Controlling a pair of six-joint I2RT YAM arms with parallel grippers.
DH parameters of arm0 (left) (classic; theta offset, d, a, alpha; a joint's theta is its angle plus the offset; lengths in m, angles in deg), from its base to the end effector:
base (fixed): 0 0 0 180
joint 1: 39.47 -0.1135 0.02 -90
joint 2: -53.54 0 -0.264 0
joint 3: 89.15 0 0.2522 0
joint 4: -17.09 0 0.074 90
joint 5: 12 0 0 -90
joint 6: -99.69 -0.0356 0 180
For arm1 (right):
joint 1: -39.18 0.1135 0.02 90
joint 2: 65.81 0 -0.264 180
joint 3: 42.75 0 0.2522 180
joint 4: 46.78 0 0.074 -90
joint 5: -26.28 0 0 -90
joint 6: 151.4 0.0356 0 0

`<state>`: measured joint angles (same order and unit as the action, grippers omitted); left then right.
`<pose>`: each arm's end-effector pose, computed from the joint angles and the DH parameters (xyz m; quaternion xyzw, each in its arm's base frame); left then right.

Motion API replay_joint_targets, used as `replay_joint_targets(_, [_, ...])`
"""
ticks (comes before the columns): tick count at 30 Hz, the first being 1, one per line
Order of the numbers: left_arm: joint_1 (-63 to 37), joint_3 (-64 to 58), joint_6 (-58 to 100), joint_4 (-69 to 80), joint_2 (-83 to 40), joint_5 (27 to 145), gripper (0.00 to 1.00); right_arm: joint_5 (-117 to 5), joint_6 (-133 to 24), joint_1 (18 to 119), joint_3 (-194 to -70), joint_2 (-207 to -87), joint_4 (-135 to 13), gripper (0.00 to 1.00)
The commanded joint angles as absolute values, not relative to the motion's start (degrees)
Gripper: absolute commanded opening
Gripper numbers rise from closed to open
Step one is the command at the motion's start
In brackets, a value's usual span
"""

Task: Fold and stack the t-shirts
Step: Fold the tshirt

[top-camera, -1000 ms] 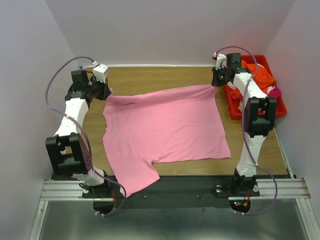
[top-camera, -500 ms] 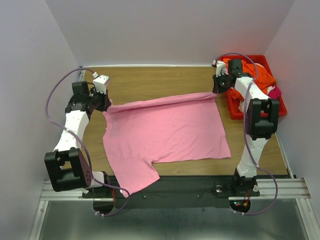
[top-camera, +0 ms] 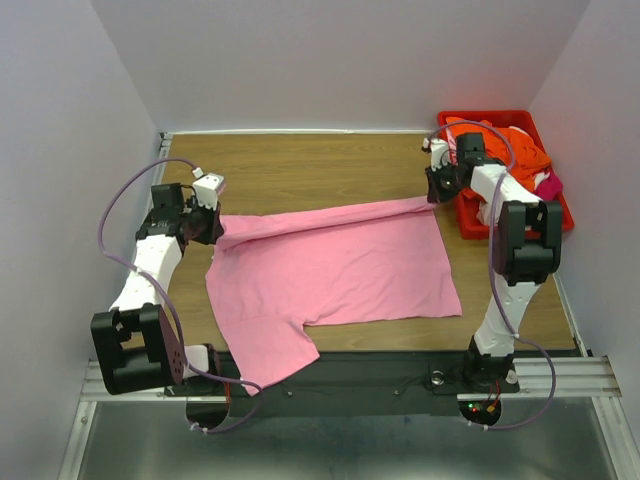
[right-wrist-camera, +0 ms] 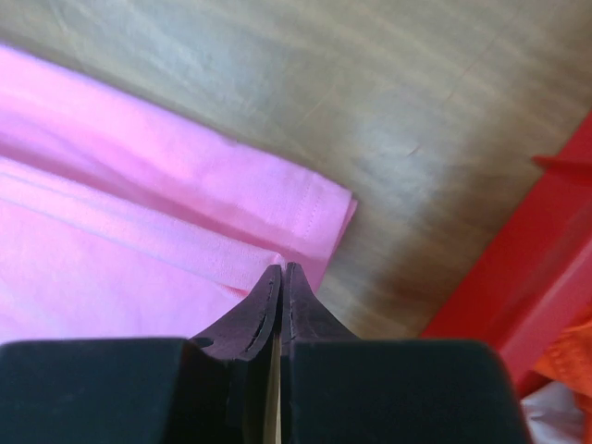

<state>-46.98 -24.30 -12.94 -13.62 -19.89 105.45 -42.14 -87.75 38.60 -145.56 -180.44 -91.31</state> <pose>0.2756 0.0198 0.2620 0.2162 0.8569 -0.0989 0.4574 0.4363 0.0087 0.2127 -0.2625 0.9045 0.1081 0.3182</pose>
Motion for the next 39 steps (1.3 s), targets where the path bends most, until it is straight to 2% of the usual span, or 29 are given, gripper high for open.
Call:
replay_joint_targets(1, [-47.03,-25.2,-14.92,-12.75,-19.32,103.94,0.0,-41.39,-90.49,38.04,-143.0,-176.73,-89.9,0.01])
replay_joint_targets(7, [-46.94,-25.03,-17.29,-14.06,-21.78,103.23,0.0,-41.66,-92.25,38.12,-139.74,-175.94,-89.99,0.01])
replay_joint_targets(9, [-46.94,-24.68,-18.17,-15.47,-23.1,103.23,0.0,-42.01,-92.86,38.12,-139.13,-176.03,-89.99,0.05])
replay_joint_targets(11, [-46.76,-24.15,-21.32,-18.37,-24.07,104.45,0.0,-42.62,-93.13,38.12,-138.78,-175.77,-89.99,0.13])
replay_joint_targets(12, [-46.76,-23.97,-22.9,-19.77,-24.16,105.07,0.04,-42.63,-93.56,38.04,-137.99,-175.5,-89.99,0.18])
replay_joint_targets(13, [-46.76,-23.71,-25.96,-21.17,-24.24,106.38,0.11,-42.63,-93.66,38.12,-137.63,-174.72,-90.07,0.26])
replay_joint_targets(14, [-46.76,-23.53,-27.82,-23.8,-23.72,107.09,0.23,-42.45,-93.74,38.12,-137.28,-174.01,-90.25,0.36])
replay_joint_targets(17, [-46.76,-23.01,-32.75,-27.51,-20.91,108.67,0.37,-42.28,-94.27,38.12,-136.14,-171.11,-90.86,0.56])
replay_joint_targets(19, [-46.76,-22.39,-34.94,-29.35,-19.77,108.85,0.4,-41.93,-94.62,38.04,-136.05,-169.01,-91.48,0.66])
replay_joint_targets(21, [-46.85,-20.99,-36.09,-30.5,-19.15,109.11,0.46,-41.4,-94.28,38.04,-136.22,-168.12,-92.18,0.7])
replay_joint_targets(25, [-46.68,-18.18,-35.93,-30.69,-20.55,111.66,0.5,-40.08,-91.82,38.04,-138.85,-169.17,-92.97,0.68])
replay_joint_targets(28, [-46.06,-15.2,-33.39,-28.93,-24.5,111.84,0.51,-39.99,-90.41,38.12,-142.1,-172.67,-94.47,0.56])
replay_joint_targets(29, [-45.8,-14.4,-32.77,-28.31,-26.77,112.02,0.51,-40.08,-90.23,38.21,-143.07,-173.47,-95.08,0.49])
replay_joint_targets(33, [-43.43,-11.32,-28.46,-25.33,-31.96,112.63,0.51,-40.6,-88.65,39.0,-144.57,-176.99,-95.79,0.4])
replay_joint_targets(39, [-40.53,-7.81,-24.07,-20.76,-40.13,112.81,0.53,-42.36,-88.03,39.09,-144.66,-179.98,-96.31,0.38])
